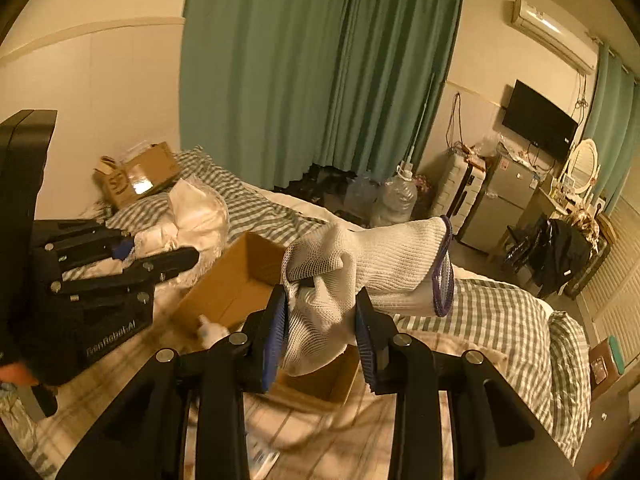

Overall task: Organize objects
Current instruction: 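Carry the lace cloth into the box with the left gripper while the right gripper drops the sock in, then grasp the white plastic tube with the right gripper, then grasp the clear plastic cup of shredded paper with the left gripper, then lower the cup into the box with the left gripper while the right gripper drops the tube in, then grasp the blue tissue pack with the right gripper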

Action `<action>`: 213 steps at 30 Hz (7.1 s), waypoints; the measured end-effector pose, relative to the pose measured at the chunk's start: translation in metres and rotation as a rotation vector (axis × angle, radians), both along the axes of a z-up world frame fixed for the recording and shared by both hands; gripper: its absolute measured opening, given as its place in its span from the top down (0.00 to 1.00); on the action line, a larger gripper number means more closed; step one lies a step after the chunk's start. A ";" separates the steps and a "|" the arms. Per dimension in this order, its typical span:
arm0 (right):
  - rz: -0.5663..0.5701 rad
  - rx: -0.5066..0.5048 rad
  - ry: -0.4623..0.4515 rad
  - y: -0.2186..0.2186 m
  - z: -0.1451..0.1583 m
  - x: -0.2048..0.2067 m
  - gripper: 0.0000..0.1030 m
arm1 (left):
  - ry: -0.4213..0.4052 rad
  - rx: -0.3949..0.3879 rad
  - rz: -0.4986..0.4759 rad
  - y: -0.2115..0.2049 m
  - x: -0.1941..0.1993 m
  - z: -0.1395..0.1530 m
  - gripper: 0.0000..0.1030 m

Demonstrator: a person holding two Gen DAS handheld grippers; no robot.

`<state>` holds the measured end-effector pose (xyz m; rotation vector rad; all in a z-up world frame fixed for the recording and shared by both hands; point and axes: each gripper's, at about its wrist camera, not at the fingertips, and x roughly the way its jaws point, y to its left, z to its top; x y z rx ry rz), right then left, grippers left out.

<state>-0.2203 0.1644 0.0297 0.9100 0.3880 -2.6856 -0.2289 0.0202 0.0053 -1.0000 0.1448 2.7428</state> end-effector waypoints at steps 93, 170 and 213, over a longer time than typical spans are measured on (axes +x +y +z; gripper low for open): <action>-0.061 -0.037 -0.233 0.022 -0.125 0.137 0.89 | -0.207 -0.057 0.047 -0.003 0.153 -0.140 0.00; -0.062 -0.025 -0.093 0.011 -0.061 -0.061 0.89 | 0.016 -0.103 0.085 0.018 -0.048 -0.052 0.31; -0.102 -0.057 0.014 0.019 -0.062 0.138 0.11 | 0.055 0.002 0.242 -0.048 0.149 -0.060 0.00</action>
